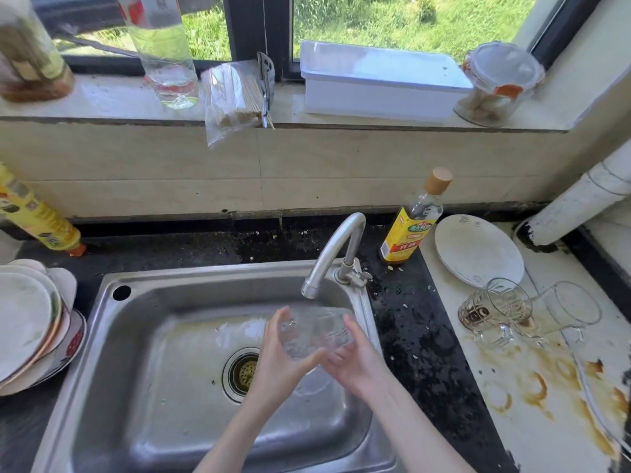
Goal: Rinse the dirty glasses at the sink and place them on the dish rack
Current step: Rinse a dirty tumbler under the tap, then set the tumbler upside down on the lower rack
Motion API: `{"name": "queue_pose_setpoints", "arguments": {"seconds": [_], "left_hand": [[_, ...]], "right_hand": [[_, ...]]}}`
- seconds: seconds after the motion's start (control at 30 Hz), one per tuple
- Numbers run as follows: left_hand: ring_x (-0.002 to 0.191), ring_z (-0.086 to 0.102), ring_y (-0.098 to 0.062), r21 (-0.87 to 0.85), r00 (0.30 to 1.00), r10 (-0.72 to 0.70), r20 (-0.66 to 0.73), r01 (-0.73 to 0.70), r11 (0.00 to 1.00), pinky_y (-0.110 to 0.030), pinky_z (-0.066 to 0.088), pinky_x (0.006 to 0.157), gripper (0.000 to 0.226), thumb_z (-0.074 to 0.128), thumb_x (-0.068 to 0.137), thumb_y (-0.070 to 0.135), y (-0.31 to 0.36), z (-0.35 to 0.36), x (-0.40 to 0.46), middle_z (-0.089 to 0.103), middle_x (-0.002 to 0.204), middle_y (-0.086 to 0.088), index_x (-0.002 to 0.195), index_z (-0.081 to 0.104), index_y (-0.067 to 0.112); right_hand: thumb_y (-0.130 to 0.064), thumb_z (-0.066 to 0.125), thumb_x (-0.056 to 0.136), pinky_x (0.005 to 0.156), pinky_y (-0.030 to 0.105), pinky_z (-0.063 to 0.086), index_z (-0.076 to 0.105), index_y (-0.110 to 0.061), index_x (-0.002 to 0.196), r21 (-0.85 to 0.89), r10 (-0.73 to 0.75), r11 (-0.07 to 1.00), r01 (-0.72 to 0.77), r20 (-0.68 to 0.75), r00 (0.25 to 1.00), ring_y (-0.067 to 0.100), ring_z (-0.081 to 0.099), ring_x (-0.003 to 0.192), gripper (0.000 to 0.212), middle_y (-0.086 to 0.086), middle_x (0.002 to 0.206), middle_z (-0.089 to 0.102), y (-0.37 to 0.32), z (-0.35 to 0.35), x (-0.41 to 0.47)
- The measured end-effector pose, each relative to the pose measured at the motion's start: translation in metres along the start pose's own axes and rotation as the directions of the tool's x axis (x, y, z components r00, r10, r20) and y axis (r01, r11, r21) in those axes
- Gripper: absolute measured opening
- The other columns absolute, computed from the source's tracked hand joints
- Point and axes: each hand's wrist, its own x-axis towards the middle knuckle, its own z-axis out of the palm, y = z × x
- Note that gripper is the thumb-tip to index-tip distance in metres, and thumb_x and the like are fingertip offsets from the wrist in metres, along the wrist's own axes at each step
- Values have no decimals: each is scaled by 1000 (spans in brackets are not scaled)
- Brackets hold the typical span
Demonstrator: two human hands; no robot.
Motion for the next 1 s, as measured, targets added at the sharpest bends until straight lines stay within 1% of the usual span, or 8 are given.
{"name": "queue_pose_setpoints", "arguments": {"seconds": [0.1,0.2,0.3,0.43,0.57,0.67,0.8,1.0], "left_hand": [[106,50,-4,15,998,-48,40,48,999,-13,45,78,79,83,67,25,-9,-1,-5,37,127,10,126,30,30],[109,52,-14,93,994,-60,88,52,994,-23,46,86,87,82,55,46,-16,-2,-6,44,128,5,125,34,28],[110,50,-16,206,990,-48,136,19,978,-27,40,93,85,80,61,46,-18,-5,-10,45,124,4,127,33,22],[120,42,-12,317,993,58,107,-89,944,-24,35,99,90,80,65,46,-20,-10,-18,42,128,5,134,32,12],[118,50,-13,350,997,45,66,-65,934,-29,40,97,92,80,59,52,-25,-10,-31,51,127,6,132,37,15],[119,50,-14,417,995,34,97,-71,906,-30,41,97,94,78,58,58,-24,-6,-37,52,128,5,132,38,16],[124,45,-18,594,977,54,208,-170,786,-33,36,103,97,72,64,61,-10,-5,-29,47,137,-1,139,33,13],[136,30,-21,731,862,57,504,-460,503,-40,28,110,81,47,81,67,-10,-6,-54,34,146,0,144,26,20]], "right_hand": [[-33,77,67,92,40,49,54,-2,126,-221,-177,959,177,17,984,34,63,103,70,21,121,62,-8,-3,-5],[-32,86,57,100,43,46,48,-6,125,-409,-343,850,332,50,938,29,62,106,82,16,118,63,-9,0,-20],[-22,82,69,92,29,49,47,-11,124,-594,-453,679,431,123,883,15,62,105,66,5,115,63,-4,7,-36],[-19,76,77,76,12,45,45,-31,114,-704,-467,537,465,211,859,-7,58,98,50,-14,111,59,5,9,-48],[-31,76,76,92,20,44,51,-37,113,-722,-446,535,439,200,872,-5,56,107,45,-17,119,58,12,2,-49],[-41,76,72,104,32,41,45,-31,130,-749,-457,488,449,218,862,3,55,114,66,-15,126,55,16,-5,-51],[-53,76,65,104,37,43,42,-25,134,-767,-540,417,487,222,812,6,55,114,82,-11,122,57,20,-11,-60],[-28,77,76,82,0,38,43,-26,129,-767,-637,368,525,203,743,-8,52,110,63,-17,118,56,39,-41,-100]]}}
